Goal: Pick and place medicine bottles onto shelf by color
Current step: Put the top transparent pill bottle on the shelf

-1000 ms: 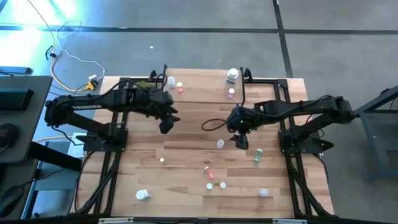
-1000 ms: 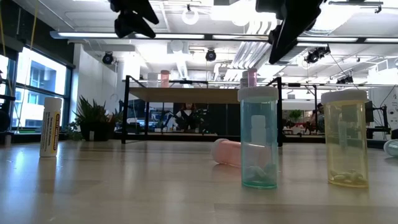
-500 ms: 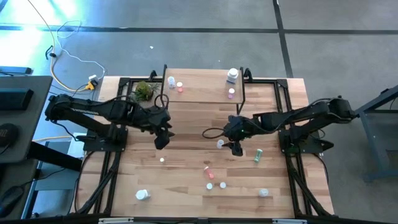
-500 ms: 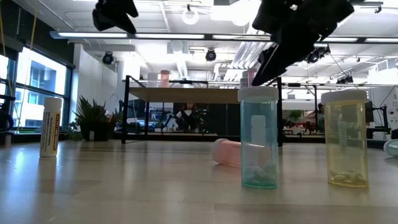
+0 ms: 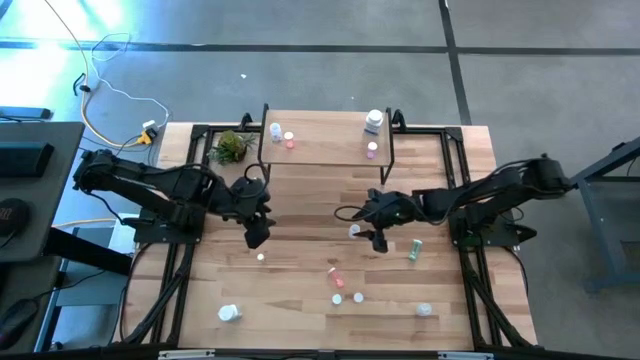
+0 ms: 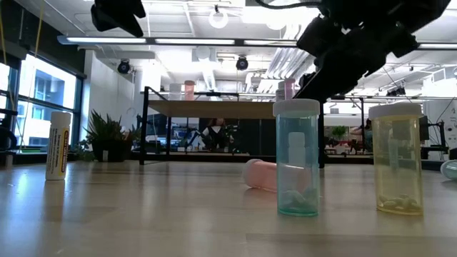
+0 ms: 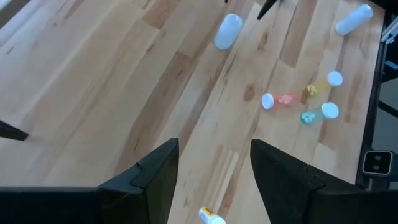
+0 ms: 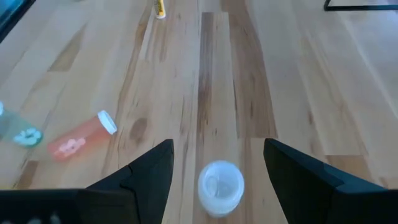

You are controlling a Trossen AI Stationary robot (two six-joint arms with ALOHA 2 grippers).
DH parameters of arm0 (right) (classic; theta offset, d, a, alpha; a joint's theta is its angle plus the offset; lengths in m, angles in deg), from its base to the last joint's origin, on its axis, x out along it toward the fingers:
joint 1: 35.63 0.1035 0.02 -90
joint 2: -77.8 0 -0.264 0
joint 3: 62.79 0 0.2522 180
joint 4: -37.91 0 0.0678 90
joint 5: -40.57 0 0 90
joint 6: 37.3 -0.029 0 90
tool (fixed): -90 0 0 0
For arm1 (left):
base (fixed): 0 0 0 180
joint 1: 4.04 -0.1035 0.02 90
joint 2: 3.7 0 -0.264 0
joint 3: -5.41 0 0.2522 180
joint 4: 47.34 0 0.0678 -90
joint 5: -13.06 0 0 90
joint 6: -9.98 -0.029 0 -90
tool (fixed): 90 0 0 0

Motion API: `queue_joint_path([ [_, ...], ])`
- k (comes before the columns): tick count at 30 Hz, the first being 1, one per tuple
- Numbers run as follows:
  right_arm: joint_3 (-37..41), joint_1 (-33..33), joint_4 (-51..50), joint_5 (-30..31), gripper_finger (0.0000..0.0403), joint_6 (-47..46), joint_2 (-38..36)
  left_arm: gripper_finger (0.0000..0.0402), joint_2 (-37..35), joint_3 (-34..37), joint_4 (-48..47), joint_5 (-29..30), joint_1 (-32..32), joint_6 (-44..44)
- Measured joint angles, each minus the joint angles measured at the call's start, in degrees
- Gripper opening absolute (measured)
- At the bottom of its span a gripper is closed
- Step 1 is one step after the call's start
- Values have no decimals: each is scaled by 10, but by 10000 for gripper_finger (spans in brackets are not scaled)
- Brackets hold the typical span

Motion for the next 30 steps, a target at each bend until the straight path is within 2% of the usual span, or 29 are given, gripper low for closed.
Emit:
queue_joint_path([
  [8,-4,0,13,7,240,-3,56,191,0,0,0,6,2,1],
  [21,-4,0,3,9,236,-21,96,191,0,0,-5,21,2,-1],
  [30,-5,0,7,3,155,-52,96,191,0,0,-19,21,2,-1],
])
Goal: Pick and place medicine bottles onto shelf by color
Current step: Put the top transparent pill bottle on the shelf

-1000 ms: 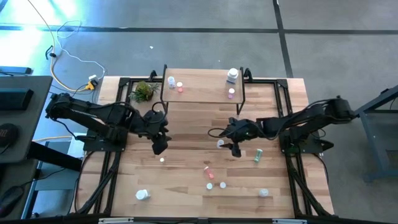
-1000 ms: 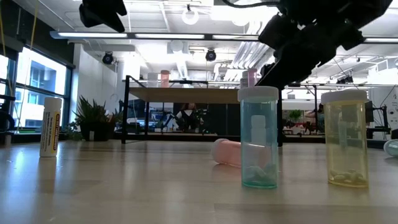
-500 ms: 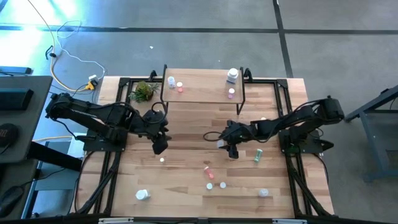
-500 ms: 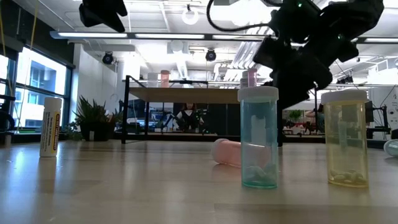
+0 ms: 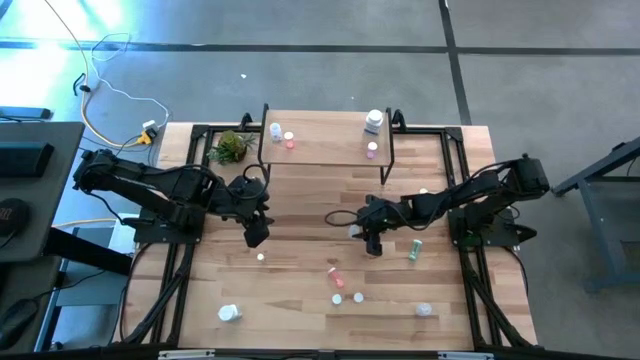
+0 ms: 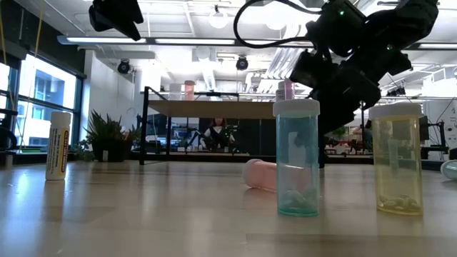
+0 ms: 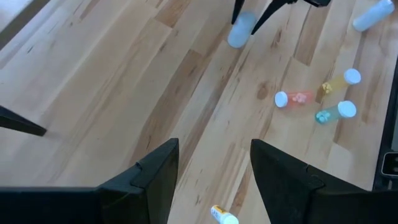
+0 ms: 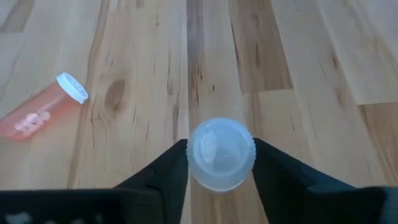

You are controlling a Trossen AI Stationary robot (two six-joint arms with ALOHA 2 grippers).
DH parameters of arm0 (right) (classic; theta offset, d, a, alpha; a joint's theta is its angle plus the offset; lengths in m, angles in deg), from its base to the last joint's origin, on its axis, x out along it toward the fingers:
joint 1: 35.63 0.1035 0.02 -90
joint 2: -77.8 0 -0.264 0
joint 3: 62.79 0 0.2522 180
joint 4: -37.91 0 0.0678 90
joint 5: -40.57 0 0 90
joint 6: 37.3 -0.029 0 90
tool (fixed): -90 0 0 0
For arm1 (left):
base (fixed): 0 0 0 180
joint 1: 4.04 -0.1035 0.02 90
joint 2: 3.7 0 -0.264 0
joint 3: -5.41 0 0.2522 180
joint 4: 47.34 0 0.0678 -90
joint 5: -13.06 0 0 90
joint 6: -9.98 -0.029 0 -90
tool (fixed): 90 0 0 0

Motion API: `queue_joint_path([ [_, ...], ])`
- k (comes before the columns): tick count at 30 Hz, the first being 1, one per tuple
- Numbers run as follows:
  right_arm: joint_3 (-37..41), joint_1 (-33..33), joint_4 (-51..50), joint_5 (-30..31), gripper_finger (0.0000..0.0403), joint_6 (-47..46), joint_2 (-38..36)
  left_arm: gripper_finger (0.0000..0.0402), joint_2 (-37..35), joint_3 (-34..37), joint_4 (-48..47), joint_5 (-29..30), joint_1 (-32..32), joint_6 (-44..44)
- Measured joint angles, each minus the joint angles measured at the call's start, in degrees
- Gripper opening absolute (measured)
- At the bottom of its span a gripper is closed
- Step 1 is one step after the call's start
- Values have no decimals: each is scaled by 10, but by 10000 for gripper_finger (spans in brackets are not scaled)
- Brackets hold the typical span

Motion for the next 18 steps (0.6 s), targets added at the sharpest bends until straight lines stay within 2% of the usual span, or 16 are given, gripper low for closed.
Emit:
queue_joint_path([
  [4,-1,0,1,-2,124,-13,0,191,0,0,0,0,0,0],
  [10,-9,0,-5,-5,121,-39,-2,191,0,0,-4,0,-5,0],
  [14,-45,0,-17,-9,121,-38,-2,191,0,0,-28,0,-15,0],
  [18,-101,-2,-74,3,120,-21,-2,191,0,0,-61,5,-23,-1],
])
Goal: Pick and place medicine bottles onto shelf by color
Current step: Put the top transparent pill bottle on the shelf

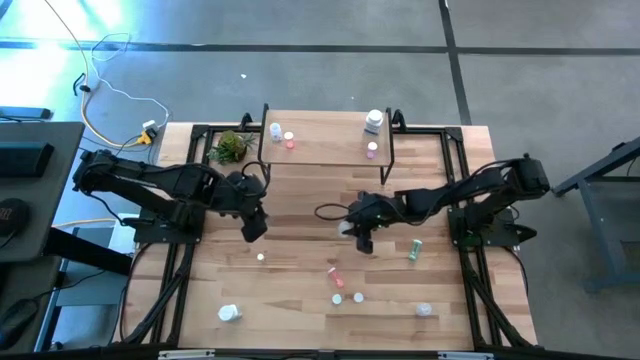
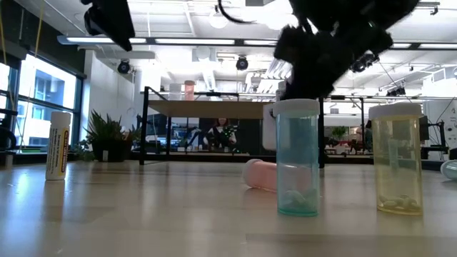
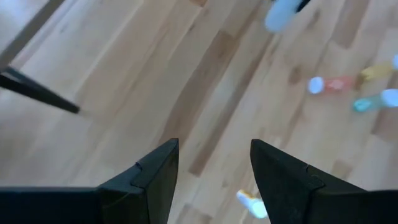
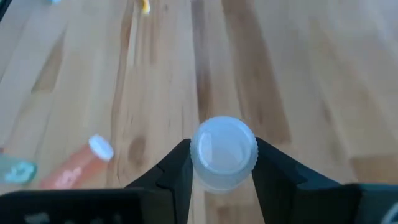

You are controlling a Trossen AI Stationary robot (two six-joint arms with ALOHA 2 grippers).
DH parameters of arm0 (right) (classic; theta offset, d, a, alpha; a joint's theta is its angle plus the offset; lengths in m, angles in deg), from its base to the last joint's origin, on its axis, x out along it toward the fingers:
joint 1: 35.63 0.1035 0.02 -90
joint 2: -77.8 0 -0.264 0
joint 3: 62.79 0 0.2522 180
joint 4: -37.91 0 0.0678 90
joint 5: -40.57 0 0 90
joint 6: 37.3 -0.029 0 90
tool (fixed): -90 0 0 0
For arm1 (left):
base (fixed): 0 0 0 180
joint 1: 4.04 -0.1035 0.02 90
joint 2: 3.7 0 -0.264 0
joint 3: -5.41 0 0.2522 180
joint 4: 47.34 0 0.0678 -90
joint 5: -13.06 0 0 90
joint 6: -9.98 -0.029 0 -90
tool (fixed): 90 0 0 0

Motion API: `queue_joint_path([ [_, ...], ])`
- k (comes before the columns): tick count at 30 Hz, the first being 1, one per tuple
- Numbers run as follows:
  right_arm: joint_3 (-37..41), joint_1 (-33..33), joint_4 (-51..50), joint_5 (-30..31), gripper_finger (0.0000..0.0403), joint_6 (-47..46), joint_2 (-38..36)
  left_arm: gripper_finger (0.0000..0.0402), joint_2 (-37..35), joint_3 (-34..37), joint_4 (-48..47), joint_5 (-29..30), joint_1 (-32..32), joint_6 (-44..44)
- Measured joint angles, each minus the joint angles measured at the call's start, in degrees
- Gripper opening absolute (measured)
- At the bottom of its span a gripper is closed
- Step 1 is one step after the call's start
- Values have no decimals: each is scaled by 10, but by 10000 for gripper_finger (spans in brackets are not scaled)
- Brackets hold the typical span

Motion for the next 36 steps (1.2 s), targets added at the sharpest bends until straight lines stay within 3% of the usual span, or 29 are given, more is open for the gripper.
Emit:
queue_joint_path([
  [8,-120,-41,-80,13,120,28,0,191,0,0,-14,50,-11,-62],
  [18,-222,-118,-96,15,120,33,0,191,0,0,-3,55,-64,-126],
  [27,-305,-183,-144,90,120,82,0,191,0,0,-1,69,-101,-151],
  [36,-375,-263,-207,97,121,107,0,191,0,0,3,71,-117,-173],
])
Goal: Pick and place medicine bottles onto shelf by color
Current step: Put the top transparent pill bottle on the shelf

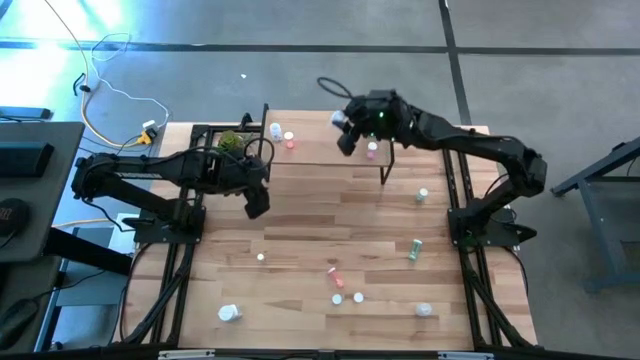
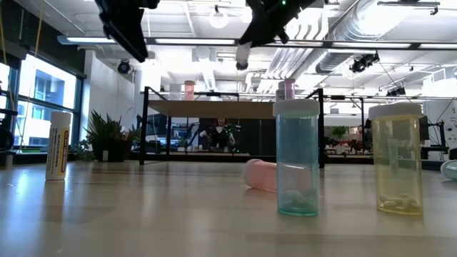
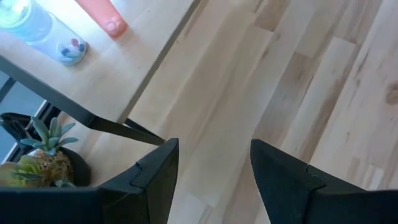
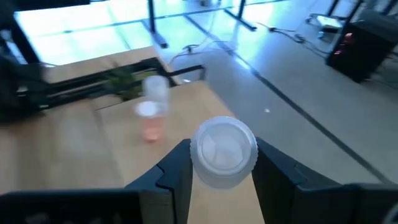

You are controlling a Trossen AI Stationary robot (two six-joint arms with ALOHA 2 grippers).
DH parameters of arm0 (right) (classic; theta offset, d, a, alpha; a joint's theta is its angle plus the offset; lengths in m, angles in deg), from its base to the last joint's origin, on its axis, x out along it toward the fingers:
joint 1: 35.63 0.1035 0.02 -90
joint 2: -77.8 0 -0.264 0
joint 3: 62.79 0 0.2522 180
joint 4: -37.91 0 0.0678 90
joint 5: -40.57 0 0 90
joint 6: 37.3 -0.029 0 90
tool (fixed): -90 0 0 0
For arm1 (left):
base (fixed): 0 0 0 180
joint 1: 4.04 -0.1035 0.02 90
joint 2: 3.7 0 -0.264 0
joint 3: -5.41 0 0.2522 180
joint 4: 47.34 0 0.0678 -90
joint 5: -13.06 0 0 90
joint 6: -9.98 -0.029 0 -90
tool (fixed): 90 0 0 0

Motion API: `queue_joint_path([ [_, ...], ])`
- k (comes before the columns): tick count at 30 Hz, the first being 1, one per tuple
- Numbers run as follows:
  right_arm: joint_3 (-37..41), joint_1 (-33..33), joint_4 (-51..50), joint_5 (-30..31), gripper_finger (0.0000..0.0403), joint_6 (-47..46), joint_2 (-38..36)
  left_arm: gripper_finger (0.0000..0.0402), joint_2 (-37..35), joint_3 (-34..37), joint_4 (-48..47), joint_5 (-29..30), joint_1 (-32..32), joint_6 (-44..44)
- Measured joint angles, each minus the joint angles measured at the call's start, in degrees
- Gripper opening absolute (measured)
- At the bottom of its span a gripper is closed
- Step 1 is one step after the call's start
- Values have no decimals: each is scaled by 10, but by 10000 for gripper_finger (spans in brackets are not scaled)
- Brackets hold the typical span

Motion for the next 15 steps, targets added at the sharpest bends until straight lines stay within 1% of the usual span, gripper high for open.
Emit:
queue_joint_path([
  [2,-1,-20,0,-4,124,7,0,191,0,0,3,6,-4,0],
  [4,-1,-42,-2,-20,125,11,0,191,0,0,5,14,-9,0],
  [7,-1,-75,-3,-38,126,18,1,191,0,0,10,14,-17,2],
  [11,-1,-113,-3,-48,126,21,7,191,0,0,28,14,-29,3],
  [15,-2,-130,-4,-84,127,-9,12,191,0,0,42,14,-39,5],
])
